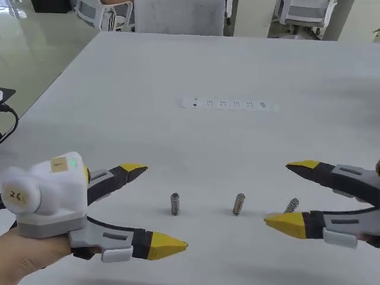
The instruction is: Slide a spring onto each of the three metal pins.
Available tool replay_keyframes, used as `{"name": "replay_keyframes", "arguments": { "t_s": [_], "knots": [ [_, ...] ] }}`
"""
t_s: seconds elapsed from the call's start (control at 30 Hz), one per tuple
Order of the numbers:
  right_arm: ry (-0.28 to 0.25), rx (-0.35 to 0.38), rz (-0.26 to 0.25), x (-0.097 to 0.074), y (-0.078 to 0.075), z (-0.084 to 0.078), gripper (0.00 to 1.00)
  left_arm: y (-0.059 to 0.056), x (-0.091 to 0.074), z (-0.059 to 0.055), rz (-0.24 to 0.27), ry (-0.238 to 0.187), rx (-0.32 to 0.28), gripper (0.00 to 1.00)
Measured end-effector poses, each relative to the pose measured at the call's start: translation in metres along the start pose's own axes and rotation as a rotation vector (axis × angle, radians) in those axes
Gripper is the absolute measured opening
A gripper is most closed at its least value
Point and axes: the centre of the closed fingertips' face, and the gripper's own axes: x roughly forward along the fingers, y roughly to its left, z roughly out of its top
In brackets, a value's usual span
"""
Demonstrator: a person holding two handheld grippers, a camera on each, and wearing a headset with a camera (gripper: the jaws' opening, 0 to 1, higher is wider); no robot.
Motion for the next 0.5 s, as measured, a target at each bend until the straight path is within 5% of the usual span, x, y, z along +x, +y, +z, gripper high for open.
{"name": "replay_keyframes", "arguments": {
  "t_s": [0.2, 0.37, 0.5],
  "knots": [
    [0.062, 0.093, -0.049, -0.020, -0.003, -0.026, 0.99, -0.007, -0.007, 0.002, 0.003, 0.002, 0.007, 0.98],
    [0.124, 0.116, -0.094, -0.037, -0.011, -0.042, 0.99, -0.011, -0.014, -0.008, 0.018, 0.051, 0.019, 0.98],
    [0.180, 0.079, -0.120, -0.048, -0.012, -0.056, 0.99, -0.010, -0.017, -0.008, 0.030, 0.050, 0.015, 0.98]
  ]
}}
